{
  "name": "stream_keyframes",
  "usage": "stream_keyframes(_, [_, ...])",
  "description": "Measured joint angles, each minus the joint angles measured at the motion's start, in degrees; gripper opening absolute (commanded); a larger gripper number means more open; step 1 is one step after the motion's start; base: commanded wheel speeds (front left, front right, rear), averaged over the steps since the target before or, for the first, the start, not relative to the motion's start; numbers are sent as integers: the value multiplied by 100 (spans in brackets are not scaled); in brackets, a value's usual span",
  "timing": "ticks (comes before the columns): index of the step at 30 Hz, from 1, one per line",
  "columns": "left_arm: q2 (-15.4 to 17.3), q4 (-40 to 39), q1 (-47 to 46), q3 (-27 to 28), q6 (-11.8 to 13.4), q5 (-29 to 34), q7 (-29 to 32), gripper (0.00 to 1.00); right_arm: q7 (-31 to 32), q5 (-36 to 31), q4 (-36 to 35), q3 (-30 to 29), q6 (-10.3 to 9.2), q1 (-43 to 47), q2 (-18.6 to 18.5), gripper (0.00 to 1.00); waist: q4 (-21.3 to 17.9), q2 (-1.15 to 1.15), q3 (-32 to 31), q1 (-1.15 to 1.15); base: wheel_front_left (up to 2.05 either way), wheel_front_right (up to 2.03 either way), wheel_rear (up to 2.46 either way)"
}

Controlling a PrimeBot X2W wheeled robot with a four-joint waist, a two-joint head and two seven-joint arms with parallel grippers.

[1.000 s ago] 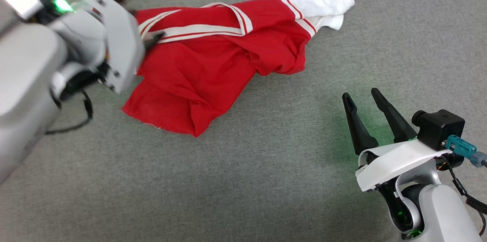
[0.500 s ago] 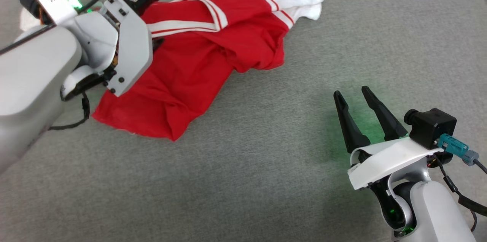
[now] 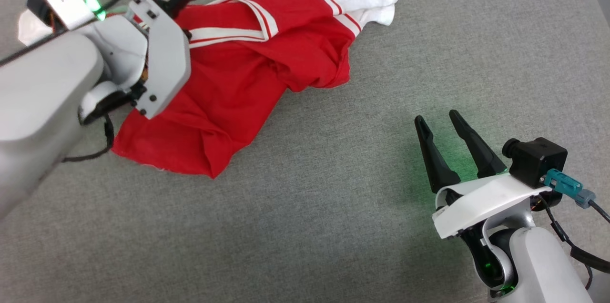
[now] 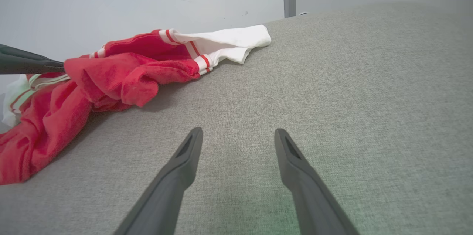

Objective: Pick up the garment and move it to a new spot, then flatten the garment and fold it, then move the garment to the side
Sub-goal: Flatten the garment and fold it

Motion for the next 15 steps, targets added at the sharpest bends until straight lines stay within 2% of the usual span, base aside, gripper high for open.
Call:
stream_keyframes(8, [42,323,-244,1,0,-270,-34,0,-120,136,82,109,0,-18,5,100,-155,0,85,0,0,0,0])
stream_keyframes(9, [58,275,-243,-3,0,-269,20,13,-126,141,99,96,0,-11,1,100,-177,0,95,0,0,0,0])
stream_keyframes(10, [76,226,-243,-4,0,-270,45,44,-155,151,119,87,0,0,1,100,-195,0,101,0,0,0,0])
stream_keyframes(11, [94,182,-241,-4,0,-270,65,100,-174,158,136,73,0,14,1,100,-207,0,105,0,0,0,0])
stream_keyframes(15, [158,2,-215,-4,0,-288,132,100,-192,175,200,55,0,43,1,100,-186,0,71,0,0,0,0])
